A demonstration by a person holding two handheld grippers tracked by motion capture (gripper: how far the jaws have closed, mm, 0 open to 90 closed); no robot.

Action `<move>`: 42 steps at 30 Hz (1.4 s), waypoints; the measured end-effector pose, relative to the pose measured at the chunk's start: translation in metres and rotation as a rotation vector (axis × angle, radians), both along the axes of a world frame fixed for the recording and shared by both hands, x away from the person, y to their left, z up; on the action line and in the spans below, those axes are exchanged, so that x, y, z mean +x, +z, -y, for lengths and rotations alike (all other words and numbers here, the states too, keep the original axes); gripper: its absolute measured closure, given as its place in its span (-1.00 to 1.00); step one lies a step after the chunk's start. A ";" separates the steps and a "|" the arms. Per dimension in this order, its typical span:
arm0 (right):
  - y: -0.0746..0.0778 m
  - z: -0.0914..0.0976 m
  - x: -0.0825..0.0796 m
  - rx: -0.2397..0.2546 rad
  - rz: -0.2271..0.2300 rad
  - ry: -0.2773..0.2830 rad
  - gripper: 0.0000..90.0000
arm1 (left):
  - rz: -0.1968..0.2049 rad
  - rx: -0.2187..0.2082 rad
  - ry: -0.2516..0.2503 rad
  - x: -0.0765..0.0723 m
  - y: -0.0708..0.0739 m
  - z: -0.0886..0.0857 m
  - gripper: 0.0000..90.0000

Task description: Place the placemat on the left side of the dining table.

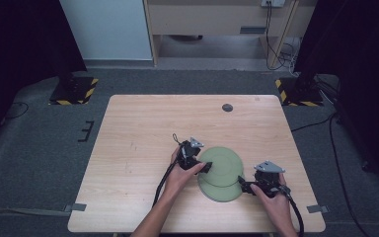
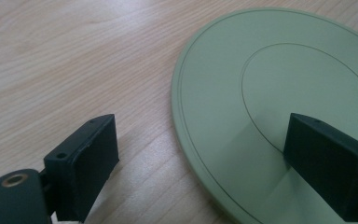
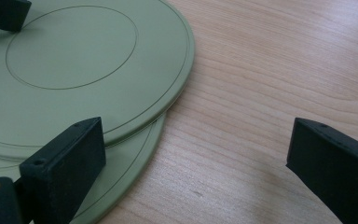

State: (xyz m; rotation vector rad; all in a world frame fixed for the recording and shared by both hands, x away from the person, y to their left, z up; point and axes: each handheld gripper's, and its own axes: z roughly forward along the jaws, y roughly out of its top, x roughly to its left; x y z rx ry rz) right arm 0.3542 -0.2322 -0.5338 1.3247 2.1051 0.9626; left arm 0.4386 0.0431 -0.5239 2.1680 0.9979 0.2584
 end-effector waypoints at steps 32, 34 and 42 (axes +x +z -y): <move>-0.001 -0.001 0.001 0.009 -0.001 -0.003 -0.91 | -0.058 -0.052 -0.034 -0.003 -0.003 0.005 -0.78; -0.001 -0.001 0.001 0.011 -0.001 -0.004 -0.91 | -0.058 -0.055 -0.035 -0.003 -0.003 0.006 -0.78; -0.001 -0.002 0.001 0.010 0.000 -0.005 -0.91 | -0.060 -0.054 -0.056 -0.005 -0.003 0.010 -0.75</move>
